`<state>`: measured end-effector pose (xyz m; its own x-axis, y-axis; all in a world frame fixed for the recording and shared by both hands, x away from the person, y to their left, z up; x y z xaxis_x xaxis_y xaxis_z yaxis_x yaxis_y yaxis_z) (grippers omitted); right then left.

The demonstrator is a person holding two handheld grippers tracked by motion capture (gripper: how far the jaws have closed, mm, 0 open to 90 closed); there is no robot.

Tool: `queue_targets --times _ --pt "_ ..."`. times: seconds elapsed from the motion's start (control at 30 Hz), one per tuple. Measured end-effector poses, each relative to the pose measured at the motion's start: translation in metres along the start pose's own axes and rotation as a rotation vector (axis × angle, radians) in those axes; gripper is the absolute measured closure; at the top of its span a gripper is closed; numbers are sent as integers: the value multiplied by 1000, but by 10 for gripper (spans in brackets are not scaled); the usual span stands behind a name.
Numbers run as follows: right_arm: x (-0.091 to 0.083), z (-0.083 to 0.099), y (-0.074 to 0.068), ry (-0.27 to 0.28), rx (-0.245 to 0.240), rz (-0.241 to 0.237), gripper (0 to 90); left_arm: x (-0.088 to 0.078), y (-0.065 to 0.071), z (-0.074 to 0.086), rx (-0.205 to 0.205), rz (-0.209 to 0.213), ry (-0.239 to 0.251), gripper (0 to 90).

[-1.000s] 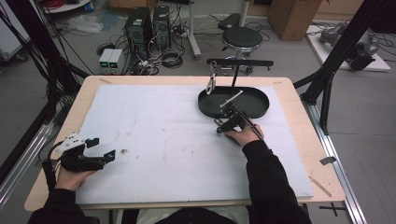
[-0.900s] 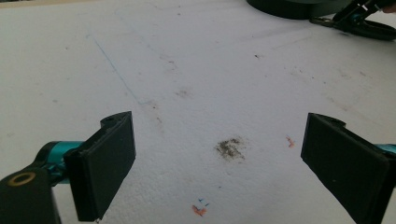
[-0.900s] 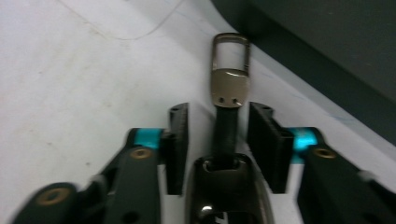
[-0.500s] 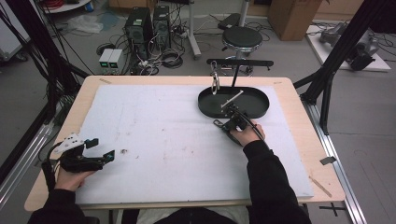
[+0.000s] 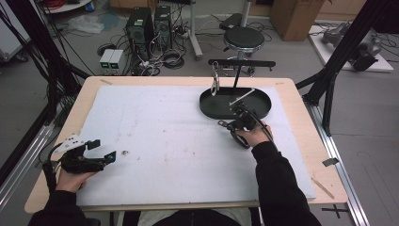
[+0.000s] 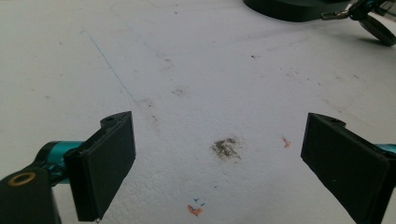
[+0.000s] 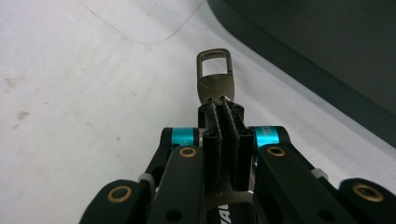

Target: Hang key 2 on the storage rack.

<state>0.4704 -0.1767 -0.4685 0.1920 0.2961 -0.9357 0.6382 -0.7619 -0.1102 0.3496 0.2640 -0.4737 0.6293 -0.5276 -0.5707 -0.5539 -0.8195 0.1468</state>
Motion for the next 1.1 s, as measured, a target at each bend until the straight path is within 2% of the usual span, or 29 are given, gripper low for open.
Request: queue_targets --times 0.2,0.4,0.63,0.73,0.8,0.93,1.1 --pt "-21 5 13 70 60 -61 867 2 0 0 0 -3 -7 105" --pt "-36 5 19 112 88 -93 867 3 1 1 9 -8 -15 105" --pt "-54 -4 20 131 65 -91 867 3 2 1 13 -6 -17 105" --pt "-63 -12 22 145 71 -103 867 4 3 2 22 -11 -20 105" --pt "-69 -16 25 150 71 -91 867 4 4 1 26 -8 -19 105" --pt "-83 -24 29 166 86 -102 866 4 3 1 20 -9 -16 105" --pt "-96 -35 36 192 100 -83 866 4 3 1 24 -8 -19 105"
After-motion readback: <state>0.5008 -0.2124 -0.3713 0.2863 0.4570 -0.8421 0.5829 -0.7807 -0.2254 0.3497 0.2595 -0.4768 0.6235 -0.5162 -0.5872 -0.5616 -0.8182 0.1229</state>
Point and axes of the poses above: each handheld gripper's, and its own axes: x roughly forward along the jaws, z roughly out of its underside, y roughly to its right, the point moved 9 cm from there along x, roughly forward along the jaws, and after that the axes turned 10 degrees about -y, right-handed, at the moved point
